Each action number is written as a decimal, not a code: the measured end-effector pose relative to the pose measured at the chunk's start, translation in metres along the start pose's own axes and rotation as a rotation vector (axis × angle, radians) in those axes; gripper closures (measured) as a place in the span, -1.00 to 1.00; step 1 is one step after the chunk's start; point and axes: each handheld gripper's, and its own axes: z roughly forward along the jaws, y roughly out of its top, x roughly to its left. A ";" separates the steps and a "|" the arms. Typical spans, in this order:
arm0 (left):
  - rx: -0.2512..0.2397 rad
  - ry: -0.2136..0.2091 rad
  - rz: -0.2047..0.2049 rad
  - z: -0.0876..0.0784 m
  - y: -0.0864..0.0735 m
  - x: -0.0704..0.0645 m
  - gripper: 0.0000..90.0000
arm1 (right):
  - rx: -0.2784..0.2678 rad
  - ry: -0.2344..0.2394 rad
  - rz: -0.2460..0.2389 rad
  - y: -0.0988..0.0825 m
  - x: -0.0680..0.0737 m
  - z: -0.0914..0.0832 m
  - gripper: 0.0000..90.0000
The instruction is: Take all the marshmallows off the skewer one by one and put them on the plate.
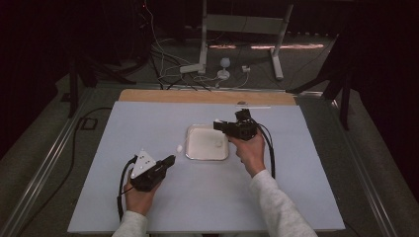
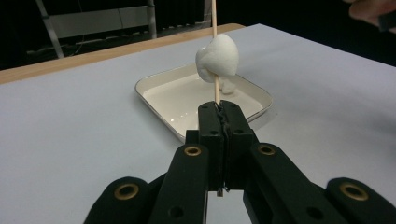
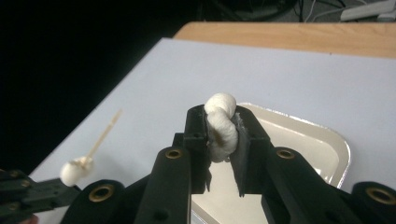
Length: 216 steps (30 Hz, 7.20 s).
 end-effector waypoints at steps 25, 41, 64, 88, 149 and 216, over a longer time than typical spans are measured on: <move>0.004 0.015 -0.004 0.001 0.000 0.001 1.00 | 0.104 0.005 -0.042 -0.018 0.001 0.031 -0.37; 0.004 0.013 -0.004 0.003 0.000 0.000 0.99 | 0.098 0.114 -0.068 -0.025 0.033 0.028 -0.65; 0.005 0.004 0.007 0.004 0.001 -0.003 0.99 | 0.095 0.168 -0.077 -0.034 0.059 0.036 -0.67; -0.010 -0.001 0.010 0.003 0.002 -0.005 0.99 | 0.153 0.306 -0.011 -0.040 0.064 0.044 0.49; -0.046 -0.049 0.047 0.005 0.000 -0.010 1.00 | -0.093 0.259 0.127 -0.017 0.048 0.014 0.83; 0.021 0.040 0.007 0.006 -0.006 0.004 1.00 | 0.173 0.029 -0.022 -0.040 -0.005 0.029 -0.13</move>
